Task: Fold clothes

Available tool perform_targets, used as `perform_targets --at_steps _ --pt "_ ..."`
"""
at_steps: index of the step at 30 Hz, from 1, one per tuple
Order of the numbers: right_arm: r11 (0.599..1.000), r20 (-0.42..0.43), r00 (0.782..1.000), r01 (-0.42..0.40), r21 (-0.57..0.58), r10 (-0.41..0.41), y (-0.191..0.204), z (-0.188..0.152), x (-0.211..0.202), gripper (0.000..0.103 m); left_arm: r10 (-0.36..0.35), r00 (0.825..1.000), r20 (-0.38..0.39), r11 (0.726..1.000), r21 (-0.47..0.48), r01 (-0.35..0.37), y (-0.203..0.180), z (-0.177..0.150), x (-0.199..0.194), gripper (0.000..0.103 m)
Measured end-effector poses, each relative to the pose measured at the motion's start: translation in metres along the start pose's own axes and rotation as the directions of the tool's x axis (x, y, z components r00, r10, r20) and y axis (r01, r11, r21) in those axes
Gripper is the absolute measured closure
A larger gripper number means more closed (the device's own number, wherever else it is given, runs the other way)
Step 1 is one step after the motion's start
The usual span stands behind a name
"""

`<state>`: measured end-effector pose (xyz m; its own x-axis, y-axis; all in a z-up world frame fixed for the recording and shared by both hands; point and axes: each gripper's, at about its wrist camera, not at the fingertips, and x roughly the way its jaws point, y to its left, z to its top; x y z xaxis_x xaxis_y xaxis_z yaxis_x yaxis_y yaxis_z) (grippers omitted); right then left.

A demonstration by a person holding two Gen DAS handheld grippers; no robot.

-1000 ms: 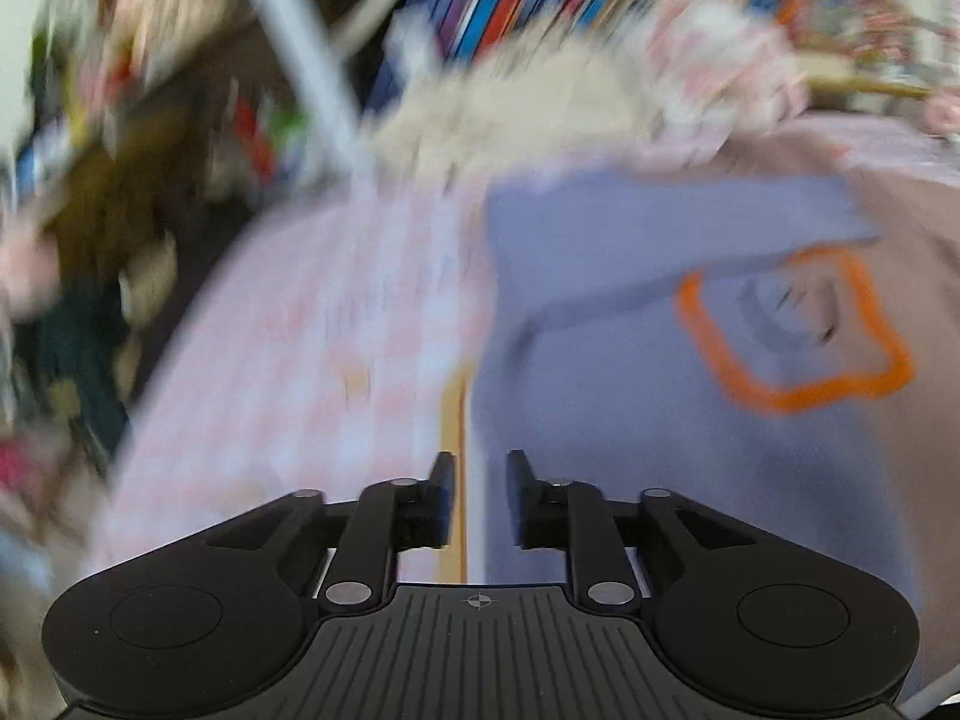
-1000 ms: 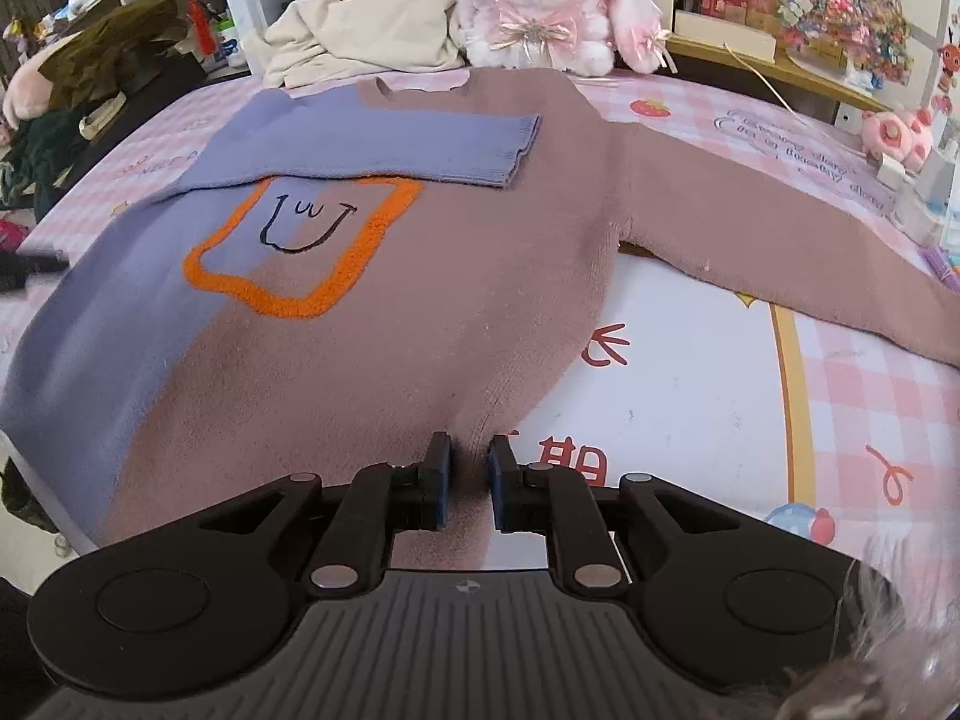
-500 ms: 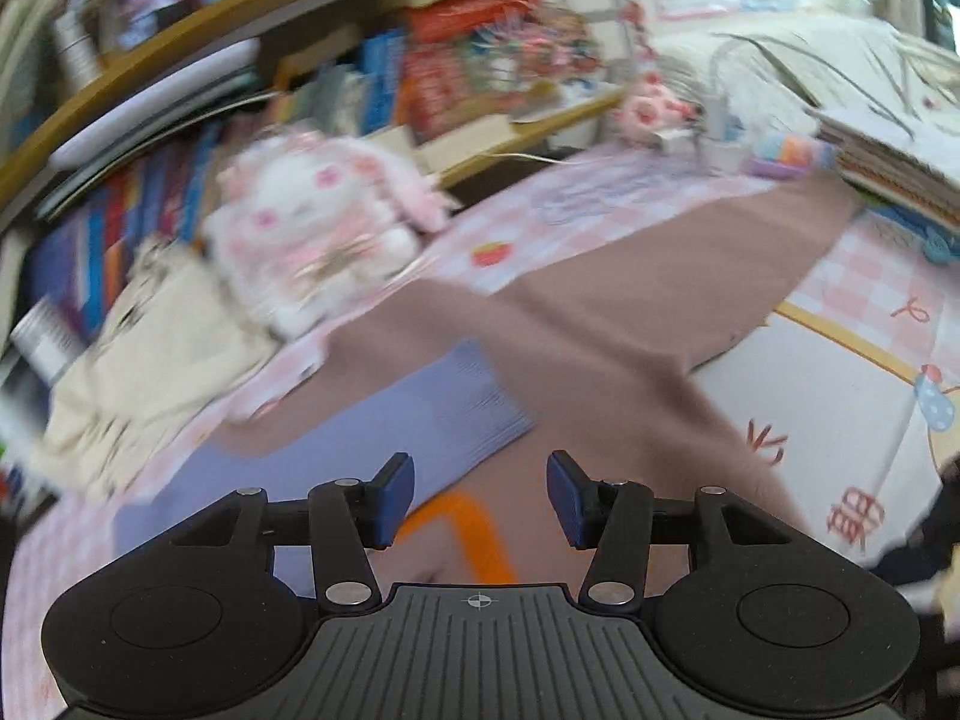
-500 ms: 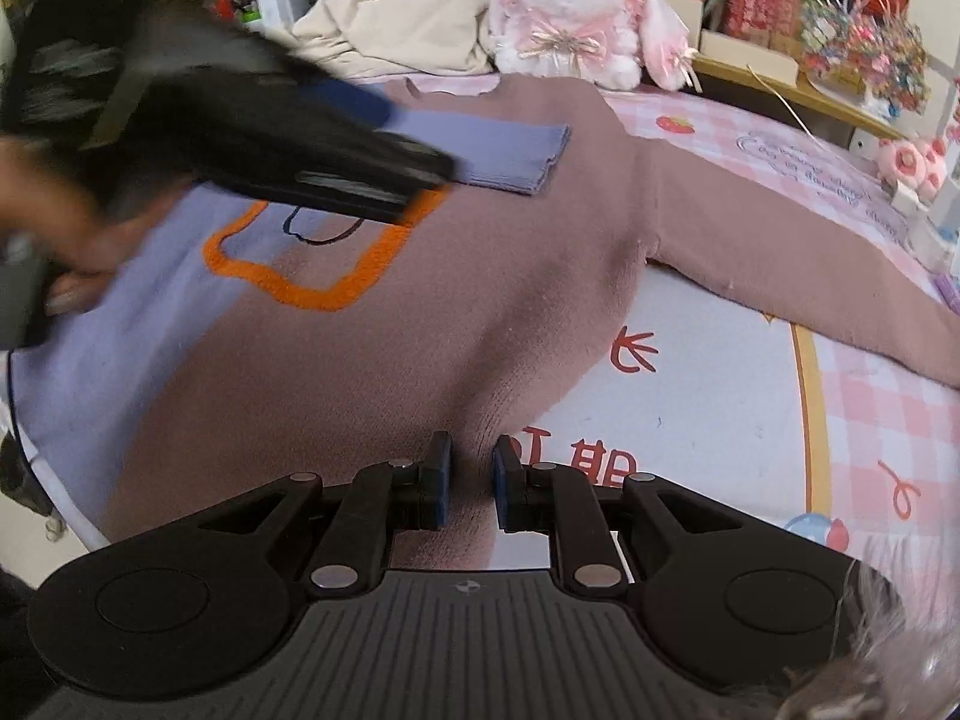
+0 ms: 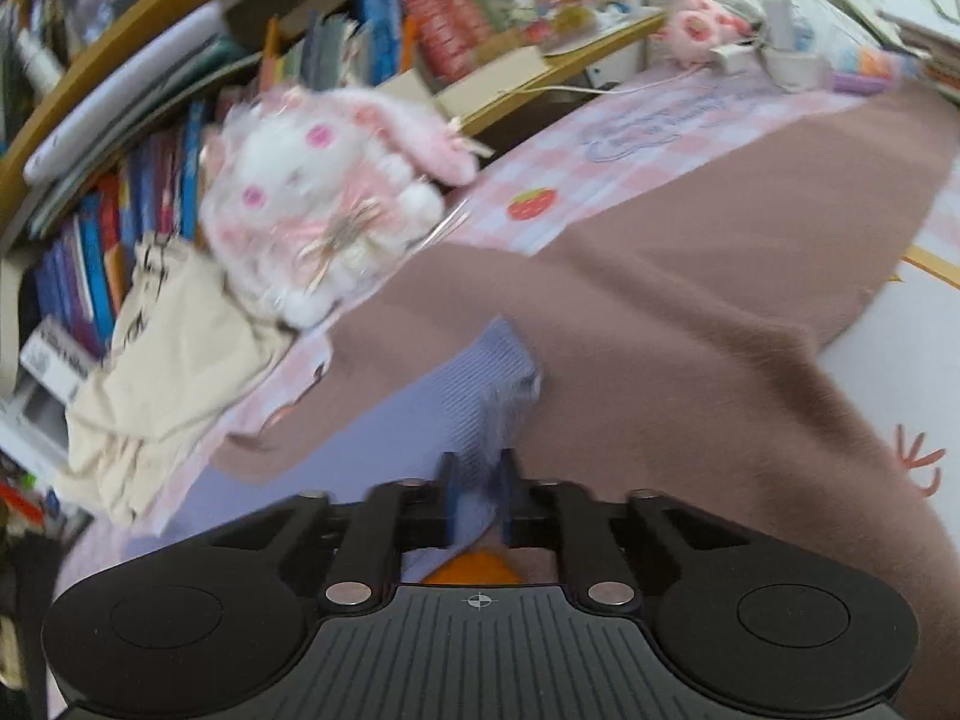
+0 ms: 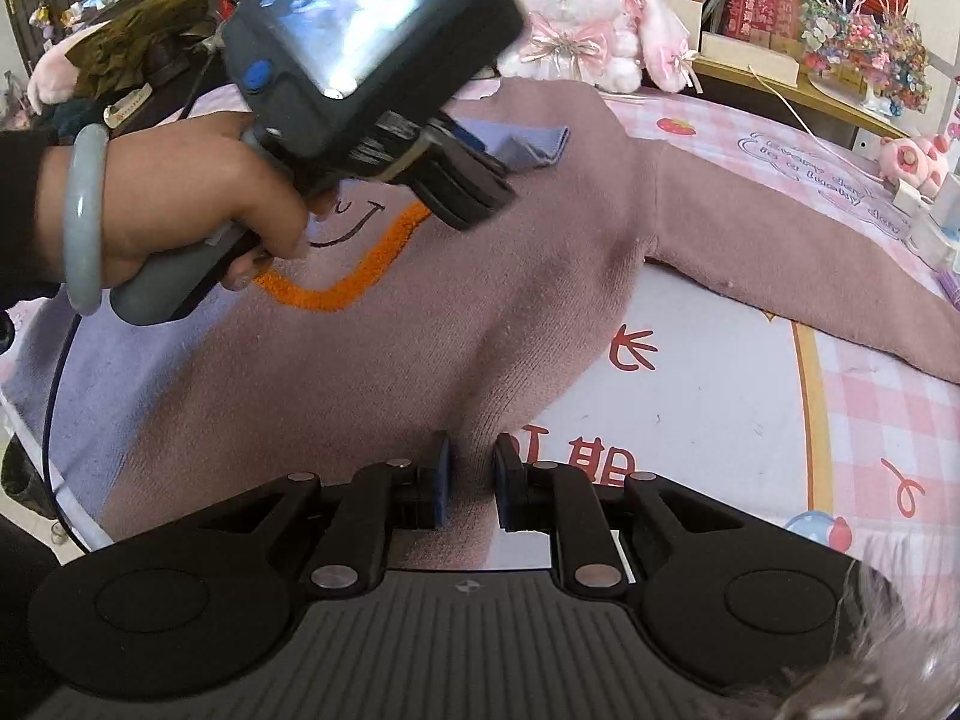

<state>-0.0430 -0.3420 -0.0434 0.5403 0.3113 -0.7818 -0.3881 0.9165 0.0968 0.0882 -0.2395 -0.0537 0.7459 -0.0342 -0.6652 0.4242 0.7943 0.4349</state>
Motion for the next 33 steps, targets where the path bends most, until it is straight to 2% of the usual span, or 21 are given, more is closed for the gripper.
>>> perform_targets --at_steps 2,4,8,11,13,16,17,24,25,26,27,28,30,31,32,33 --pt "1.000 -0.004 1.000 0.007 0.004 -0.007 0.001 0.001 0.000 0.087 0.015 0.999 0.037 0.997 -0.077 -0.012 0.024 -0.005 -0.009 0.099" --pt "1.000 -0.008 1.000 0.019 0.009 -0.019 0.002 0.001 0.000 0.087 0.042 0.996 0.082 0.977 -0.213 -0.023 0.062 -0.012 -0.027 0.099" --pt "0.998 -0.016 0.999 0.049 0.026 -0.049 0.006 0.003 0.001 0.087 0.171 0.976 0.137 0.887 -0.453 -0.092 0.160 -0.047 -0.079 0.099" --pt "0.996 -0.024 0.997 0.079 0.038 -0.079 0.010 0.005 0.001 0.087 0.280 0.952 0.123 0.810 -0.563 -0.166 0.236 -0.089 -0.115 0.099" --pt "0.994 -0.034 0.994 0.106 0.042 -0.104 0.014 0.006 0.002 0.087 0.343 0.935 0.087 0.772 -0.593 -0.228 0.278 -0.121 -0.134 0.099" --pt "0.988 -0.048 0.988 0.147 0.043 -0.145 0.020 0.009 0.004 0.087 0.415 0.910 0.000 0.734 -0.592 -0.334 0.323 -0.166 -0.145 0.099" --pt "0.986 -0.053 0.986 0.160 0.044 -0.158 0.022 0.010 0.004 0.087 0.429 0.903 -0.027 0.722 -0.591 -0.360 0.334 -0.180 -0.145 0.099" --pt "0.965 -0.084 0.967 0.249 0.087 -0.242 0.032 0.015 0.009 0.087 0.396 0.905 -0.157 0.673 -0.621 -0.402 0.377 -0.255 -0.116 0.099" --pt "0.961 -0.088 0.964 0.261 0.092 -0.253 0.033 0.016 0.010 0.087 0.377 0.910 -0.170 0.675 -0.623 -0.396 0.378 -0.262 -0.110 0.098" --pt "0.957 -0.092 0.960 0.272 0.097 -0.264 0.035 0.017 0.011 0.087 0.363 0.914 -0.181 0.679 -0.620 -0.392 0.379 -0.268 -0.104 0.093" --pt "0.954 -0.096 0.957 0.282 0.106 -0.273 0.036 0.017 0.012 0.087 0.363 0.911 -0.196 0.676 -0.617 -0.403 0.380 -0.273 -0.100 0.090" --pt "0.950 -0.099 0.955 0.289 0.113 -0.279 0.037 0.018 0.012 0.087 0.365 0.906 -0.214 0.664 -0.622 -0.415 0.381 -0.277 -0.099 0.088" --pt "0.946 -0.102 0.952 0.301 0.119 -0.290 0.038 0.019 0.013 0.087 0.365 0.896 -0.254 0.613 -0.659 -0.436 0.385 -0.287 -0.103 0.081" --pt "0.945 -0.103 0.950 0.306 0.118 -0.295 0.039 0.018 0.014 0.087 0.366 0.896 -0.251 0.580 -0.692 -0.430 0.384 -0.293 -0.113 0.079" --pt "0.944 -0.103 0.949 0.310 0.117 -0.299 0.040 0.018 0.014 0.087 0.361 0.901 -0.240 0.552 -0.724 -0.414 0.381 -0.299 -0.122 0.075" --pt "0.942 -0.102 0.948 0.313 0.119 -0.302 0.041 0.018 0.014 0.087 0.333 0.921 -0.201 0.545 -0.756 -0.362 0.375 -0.300 -0.129 0.074"
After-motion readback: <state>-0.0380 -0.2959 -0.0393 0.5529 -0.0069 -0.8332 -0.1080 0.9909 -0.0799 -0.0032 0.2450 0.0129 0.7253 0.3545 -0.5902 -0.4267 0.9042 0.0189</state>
